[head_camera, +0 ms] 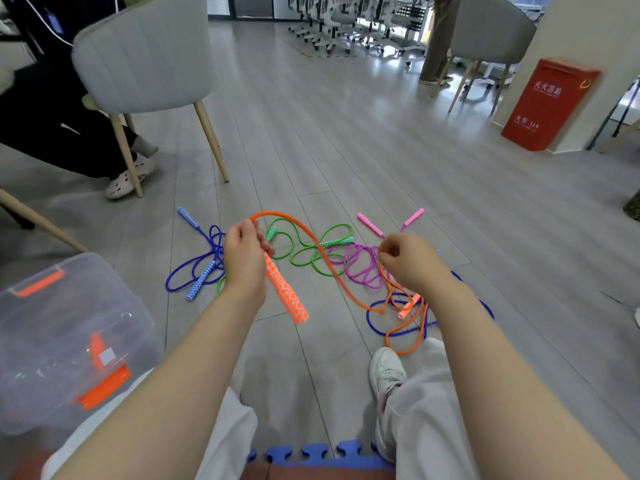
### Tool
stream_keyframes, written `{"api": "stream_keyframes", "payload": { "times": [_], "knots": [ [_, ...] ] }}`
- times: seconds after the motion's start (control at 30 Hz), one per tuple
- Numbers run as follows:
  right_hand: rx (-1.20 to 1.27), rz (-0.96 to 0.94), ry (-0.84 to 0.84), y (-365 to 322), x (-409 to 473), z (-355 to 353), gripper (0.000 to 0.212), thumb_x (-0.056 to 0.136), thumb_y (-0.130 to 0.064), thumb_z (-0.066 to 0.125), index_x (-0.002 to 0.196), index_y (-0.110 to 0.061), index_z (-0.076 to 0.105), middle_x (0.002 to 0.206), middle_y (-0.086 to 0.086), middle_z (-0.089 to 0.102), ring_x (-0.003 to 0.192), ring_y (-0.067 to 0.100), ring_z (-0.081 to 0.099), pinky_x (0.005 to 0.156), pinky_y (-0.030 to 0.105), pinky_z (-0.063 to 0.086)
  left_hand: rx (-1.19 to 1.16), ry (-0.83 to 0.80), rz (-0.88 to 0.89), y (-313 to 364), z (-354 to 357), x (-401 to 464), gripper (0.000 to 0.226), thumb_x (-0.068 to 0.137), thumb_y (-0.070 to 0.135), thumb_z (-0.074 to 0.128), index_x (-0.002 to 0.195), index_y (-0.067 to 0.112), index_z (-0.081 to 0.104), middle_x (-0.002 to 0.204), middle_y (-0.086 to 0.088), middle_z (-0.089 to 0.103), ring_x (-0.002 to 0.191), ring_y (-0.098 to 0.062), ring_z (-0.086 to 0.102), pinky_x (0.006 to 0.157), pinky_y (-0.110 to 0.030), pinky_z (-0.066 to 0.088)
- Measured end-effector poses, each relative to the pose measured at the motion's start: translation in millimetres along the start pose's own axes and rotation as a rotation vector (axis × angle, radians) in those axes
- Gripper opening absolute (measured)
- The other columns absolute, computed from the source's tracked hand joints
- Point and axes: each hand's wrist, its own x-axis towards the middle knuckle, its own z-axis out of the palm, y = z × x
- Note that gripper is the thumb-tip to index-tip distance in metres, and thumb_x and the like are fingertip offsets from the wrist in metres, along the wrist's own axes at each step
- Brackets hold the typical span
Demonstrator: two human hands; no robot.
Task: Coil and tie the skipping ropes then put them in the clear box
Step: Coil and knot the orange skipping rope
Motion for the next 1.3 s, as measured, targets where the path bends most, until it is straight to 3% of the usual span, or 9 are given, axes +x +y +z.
{"api": "stream_keyframes", "payload": {
  "times": [0.13,0.3,0.47,0.57,0.7,0.9,1.1,1.2,1.3],
  "knots": [
    [0.088,-0.012,-0.041,-6,12,2,0.016,0.090,-0.015,0.056,0.102,-0.022,0.063,0.098,-0.002,0.066,0.086,0.018,0.063,0.070,0.027,0.049,0.022,-0.182,-0.044,1,10,5,0.022,0.104,0.017,0.037,0.087,0.013,0.051,0.070,0.002,0.046,0.052,-0.007,0.041,0.051,-0.020,0.037],
    [0.091,-0.134,-0.230,-23,15,20,0.058,0.089,-0.025,0.063,0.142,-0.031,0.040,0.139,-0.005,0.052,0.112,0.020,0.060,0.091,0.028,0.043,-0.011,-0.479,-0.107,7,22,-1,0.023,0.104,0.016,0.038,0.088,0.010,0.053,0.065,0.004,0.047,0.052,-0.008,0.039,0.052,-0.021,0.035],
    [0.084,-0.179,-0.319,-24,14,23,0.042,0.091,-0.030,0.061,0.132,-0.033,0.051,0.121,-0.011,0.060,0.096,0.015,0.063,0.073,0.014,0.045,-0.119,-0.716,-0.198,13,22,-4,0.021,0.101,0.019,0.041,0.088,0.008,0.053,0.065,0.001,0.043,0.053,-0.010,0.037,0.052,-0.022,0.034],
    [0.017,-0.195,-0.432,-20,12,19,0.016,0.094,-0.022,0.059,0.108,-0.026,0.067,0.102,-0.012,0.066,0.096,0.009,0.063,0.077,0.015,0.047,-0.281,-0.707,-0.247,16,21,-3,0.022,0.098,0.026,0.042,0.086,0.011,0.053,0.064,0.003,0.039,0.052,-0.009,0.035,0.051,-0.020,0.038],
    [0.093,-0.156,-0.397,-19,12,17,0.011,0.093,-0.018,0.058,0.094,-0.023,0.067,0.078,-0.013,0.066,0.074,0.003,0.065,0.074,0.024,0.051,-0.379,-0.569,-0.266,16,16,5,0.024,0.102,0.028,0.037,0.087,0.015,0.051,0.063,0.006,0.041,0.051,-0.006,0.037,0.052,-0.019,0.039],
    [0.554,0.012,-0.043,-29,19,19,0.012,0.092,-0.013,0.057,0.092,-0.018,0.068,0.075,0.001,0.072,0.072,0.016,0.069,0.075,0.036,0.059,0.180,-0.409,-0.127,-5,13,-1,0.034,0.106,0.024,0.035,0.088,0.009,0.060,0.069,-0.001,0.052,0.056,-0.010,0.043,0.057,-0.021,0.041],
    [1.052,0.049,-0.078,-47,13,9,0.011,0.095,-0.004,0.057,0.091,-0.008,0.067,0.074,0.005,0.071,0.069,0.014,0.069,0.071,0.026,0.060,0.517,-0.527,-0.025,-13,20,-19,0.036,0.105,0.023,0.033,0.107,0.010,0.066,0.092,-0.005,0.066,0.060,-0.011,0.049,0.062,-0.021,0.047],
    [1.150,0.037,-0.129,-47,12,8,0.009,0.095,-0.004,0.057,0.094,-0.004,0.067,0.077,0.008,0.071,0.070,0.015,0.070,0.067,0.023,0.057,0.582,-0.615,-0.011,-13,22,-22,0.032,0.105,0.028,0.035,0.102,0.025,0.067,0.078,-0.008,0.060,0.064,-0.010,0.052,0.070,-0.025,0.046],
    [1.217,0.022,-0.213,-47,12,6,0.010,0.096,-0.006,0.058,0.093,-0.003,0.067,0.079,0.010,0.072,0.074,0.018,0.071,0.069,0.023,0.057,0.519,-0.668,-0.010,-12,24,-26,0.027,0.105,0.025,0.036,0.105,0.019,0.063,0.073,-0.007,0.054,0.064,-0.008,0.051,0.062,-0.014,0.045]
  ]
}}
